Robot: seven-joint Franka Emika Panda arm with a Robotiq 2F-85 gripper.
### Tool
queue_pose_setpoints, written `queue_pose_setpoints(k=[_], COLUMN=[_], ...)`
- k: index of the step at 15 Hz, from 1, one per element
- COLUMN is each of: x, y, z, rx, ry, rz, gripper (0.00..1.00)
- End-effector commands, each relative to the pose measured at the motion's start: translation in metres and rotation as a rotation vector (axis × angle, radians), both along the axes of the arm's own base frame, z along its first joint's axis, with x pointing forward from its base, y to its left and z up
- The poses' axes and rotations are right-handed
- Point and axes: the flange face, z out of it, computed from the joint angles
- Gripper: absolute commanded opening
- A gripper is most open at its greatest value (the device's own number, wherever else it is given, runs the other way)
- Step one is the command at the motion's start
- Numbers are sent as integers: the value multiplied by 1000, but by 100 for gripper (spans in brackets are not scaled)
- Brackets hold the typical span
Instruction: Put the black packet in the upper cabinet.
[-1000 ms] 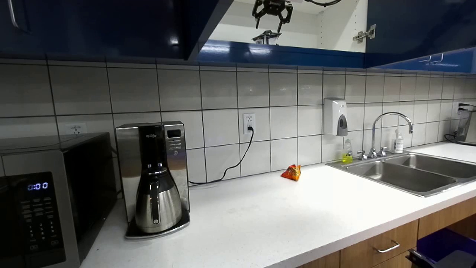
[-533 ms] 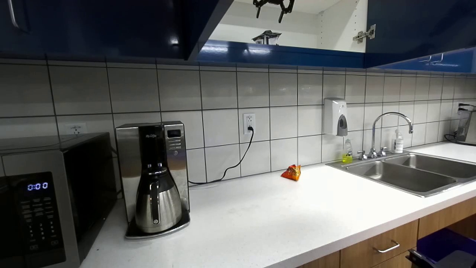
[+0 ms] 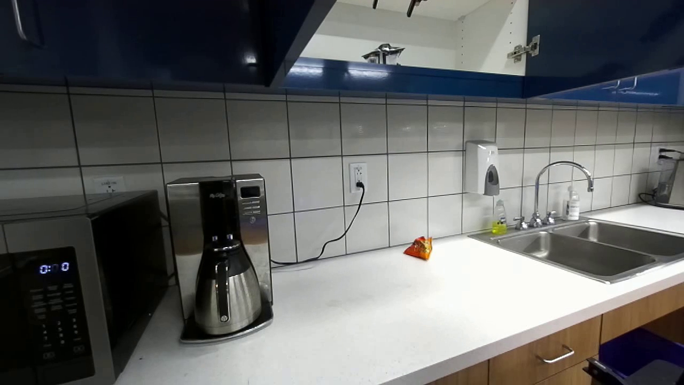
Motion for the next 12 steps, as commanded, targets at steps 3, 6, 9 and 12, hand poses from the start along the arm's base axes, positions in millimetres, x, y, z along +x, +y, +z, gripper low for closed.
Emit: queue_pose_setpoints(k=[3,6,9,12], x=[-71,-101,-125,-141], y=[11,20,25,21], z=[-19,-37,-63,-93], rx=[35,48,63,63], ry=[0,43,135,266], rz=[54,157,289,340], gripper=[100,100,100,100])
